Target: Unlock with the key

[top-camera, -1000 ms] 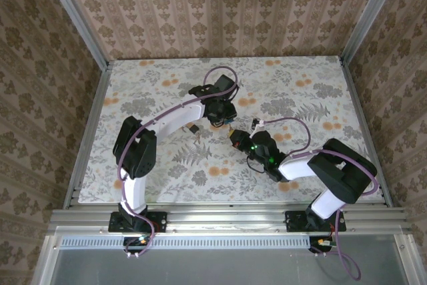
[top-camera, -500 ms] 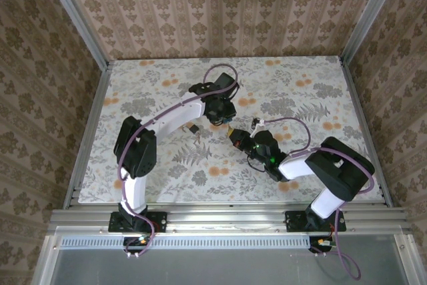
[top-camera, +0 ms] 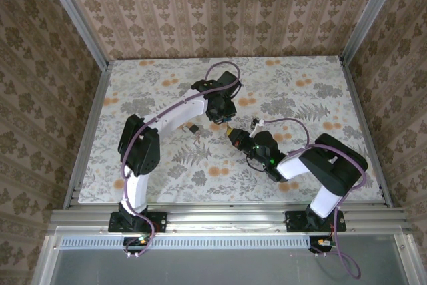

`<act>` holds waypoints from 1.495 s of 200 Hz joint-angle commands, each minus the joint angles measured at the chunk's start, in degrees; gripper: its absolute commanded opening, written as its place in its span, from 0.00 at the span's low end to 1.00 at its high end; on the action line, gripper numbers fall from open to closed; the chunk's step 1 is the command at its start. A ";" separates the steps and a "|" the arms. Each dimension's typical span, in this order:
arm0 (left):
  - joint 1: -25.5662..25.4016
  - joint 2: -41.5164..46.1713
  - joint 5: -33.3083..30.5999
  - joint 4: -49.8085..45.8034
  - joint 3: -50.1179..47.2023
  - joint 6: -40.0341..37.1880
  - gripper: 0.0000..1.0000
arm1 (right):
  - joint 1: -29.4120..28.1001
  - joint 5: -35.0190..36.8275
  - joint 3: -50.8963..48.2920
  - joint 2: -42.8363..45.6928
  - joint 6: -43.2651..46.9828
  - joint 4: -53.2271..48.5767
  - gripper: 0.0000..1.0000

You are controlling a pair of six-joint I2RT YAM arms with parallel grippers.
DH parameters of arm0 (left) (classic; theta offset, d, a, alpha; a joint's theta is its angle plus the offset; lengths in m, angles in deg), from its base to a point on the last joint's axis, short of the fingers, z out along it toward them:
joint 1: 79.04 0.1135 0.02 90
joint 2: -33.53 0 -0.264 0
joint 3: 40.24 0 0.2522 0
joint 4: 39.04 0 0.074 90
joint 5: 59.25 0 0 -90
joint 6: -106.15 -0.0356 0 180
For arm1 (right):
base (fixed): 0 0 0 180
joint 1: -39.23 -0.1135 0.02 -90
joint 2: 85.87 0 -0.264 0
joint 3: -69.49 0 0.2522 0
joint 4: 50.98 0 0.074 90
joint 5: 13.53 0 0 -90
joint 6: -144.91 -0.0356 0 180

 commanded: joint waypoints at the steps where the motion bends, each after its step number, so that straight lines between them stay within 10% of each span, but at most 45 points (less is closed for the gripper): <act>1: -2.16 -0.69 4.72 -5.65 -0.71 -0.76 0.18 | 1.19 3.05 1.44 1.85 3.17 0.43 0.00; 299: 3.01 5.15 2.48 -1.19 -4.73 2.28 0.18 | -5.32 6.79 -1.40 2.27 2.85 -1.80 0.00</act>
